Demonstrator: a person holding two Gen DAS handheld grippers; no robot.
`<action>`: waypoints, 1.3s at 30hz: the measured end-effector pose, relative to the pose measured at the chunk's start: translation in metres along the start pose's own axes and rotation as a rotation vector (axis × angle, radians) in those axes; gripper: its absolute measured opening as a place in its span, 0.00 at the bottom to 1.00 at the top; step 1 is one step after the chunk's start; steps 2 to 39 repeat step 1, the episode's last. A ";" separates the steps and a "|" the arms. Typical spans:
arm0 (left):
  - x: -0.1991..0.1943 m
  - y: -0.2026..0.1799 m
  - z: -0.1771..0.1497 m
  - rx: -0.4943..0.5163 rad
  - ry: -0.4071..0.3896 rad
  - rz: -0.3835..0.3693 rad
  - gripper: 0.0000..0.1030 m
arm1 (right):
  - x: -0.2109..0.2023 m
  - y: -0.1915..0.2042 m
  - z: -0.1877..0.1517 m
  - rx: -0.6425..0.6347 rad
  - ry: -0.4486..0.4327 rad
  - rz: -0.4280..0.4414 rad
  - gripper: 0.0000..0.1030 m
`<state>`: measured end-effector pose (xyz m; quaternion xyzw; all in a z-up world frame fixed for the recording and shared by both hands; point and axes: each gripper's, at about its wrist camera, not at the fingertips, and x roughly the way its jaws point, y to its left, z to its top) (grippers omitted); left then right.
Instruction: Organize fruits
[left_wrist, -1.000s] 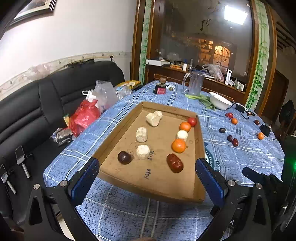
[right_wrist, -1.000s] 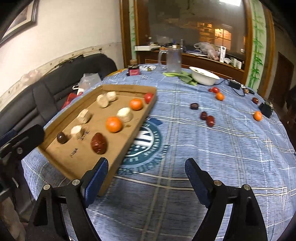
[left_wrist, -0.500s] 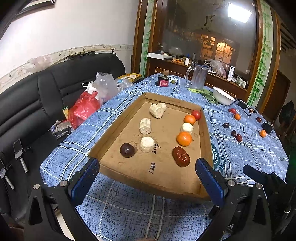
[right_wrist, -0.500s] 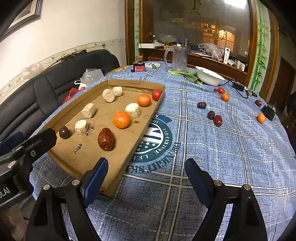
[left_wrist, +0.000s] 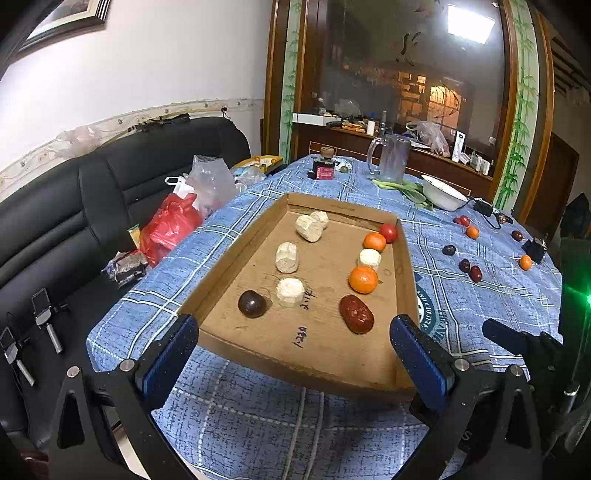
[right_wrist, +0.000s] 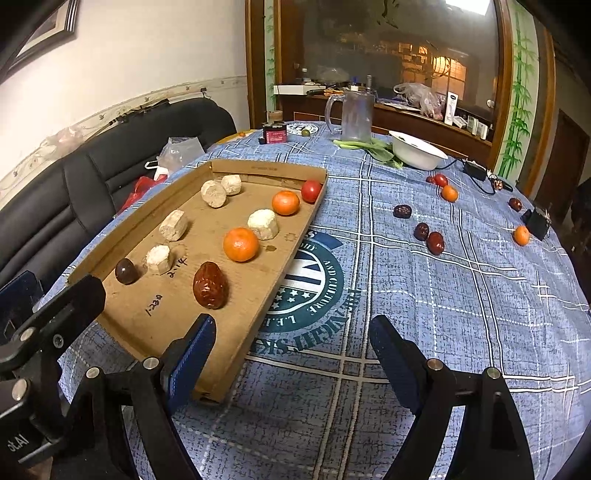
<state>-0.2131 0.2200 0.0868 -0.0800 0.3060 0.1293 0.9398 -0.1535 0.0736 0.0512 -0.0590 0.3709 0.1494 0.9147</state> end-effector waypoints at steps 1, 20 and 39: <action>0.000 -0.001 0.000 0.001 0.004 0.001 1.00 | 0.000 -0.001 -0.001 0.002 0.000 0.001 0.86; 0.000 -0.001 0.000 0.001 0.004 0.001 1.00 | 0.000 -0.001 -0.001 0.002 0.000 0.001 0.86; 0.000 -0.001 0.000 0.001 0.004 0.001 1.00 | 0.000 -0.001 -0.001 0.002 0.000 0.001 0.86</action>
